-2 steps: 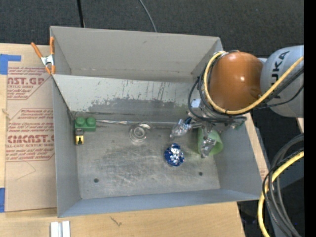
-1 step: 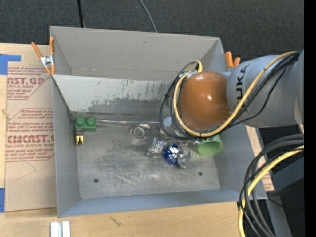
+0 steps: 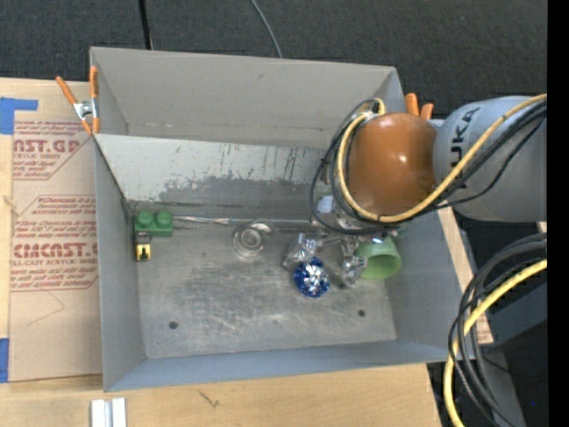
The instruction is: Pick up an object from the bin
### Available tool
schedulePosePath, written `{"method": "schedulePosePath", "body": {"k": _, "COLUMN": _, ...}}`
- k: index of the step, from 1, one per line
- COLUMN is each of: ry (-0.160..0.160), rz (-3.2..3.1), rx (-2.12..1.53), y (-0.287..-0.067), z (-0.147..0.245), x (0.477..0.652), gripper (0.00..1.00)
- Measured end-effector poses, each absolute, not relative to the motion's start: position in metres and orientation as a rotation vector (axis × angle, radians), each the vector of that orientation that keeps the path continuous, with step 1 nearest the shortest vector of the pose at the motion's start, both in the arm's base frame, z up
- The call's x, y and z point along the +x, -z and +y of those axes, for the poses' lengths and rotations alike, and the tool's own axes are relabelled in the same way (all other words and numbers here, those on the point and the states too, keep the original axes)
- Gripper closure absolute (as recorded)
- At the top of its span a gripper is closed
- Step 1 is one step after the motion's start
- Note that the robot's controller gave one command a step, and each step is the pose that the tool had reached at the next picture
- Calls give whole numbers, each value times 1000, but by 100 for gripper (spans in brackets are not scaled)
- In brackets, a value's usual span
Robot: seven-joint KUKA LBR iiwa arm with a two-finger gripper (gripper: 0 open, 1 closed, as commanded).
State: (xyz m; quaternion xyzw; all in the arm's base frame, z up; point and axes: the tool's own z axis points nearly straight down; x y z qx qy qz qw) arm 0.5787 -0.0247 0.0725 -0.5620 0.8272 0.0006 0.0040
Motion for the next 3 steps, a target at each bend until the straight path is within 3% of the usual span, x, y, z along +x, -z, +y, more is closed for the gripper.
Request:
{"method": "schedulePosePath", "body": {"k": 1, "ry": 6, "rz": 2595, "rx": -1763, "y": -75, "z": -26, "x": 579, "gripper": 100}}
{"method": "schedulePosePath", "body": {"k": 2, "ry": 4, "rz": 2593, "rx": -1763, "y": -73, "z": -26, "x": 579, "gripper": 0}}
{"method": "schedulePosePath", "body": {"k": 3, "ry": 5, "rz": 2239, "rx": -2191, "y": -72, "z": -33, "x": 517, "gripper": 0}}
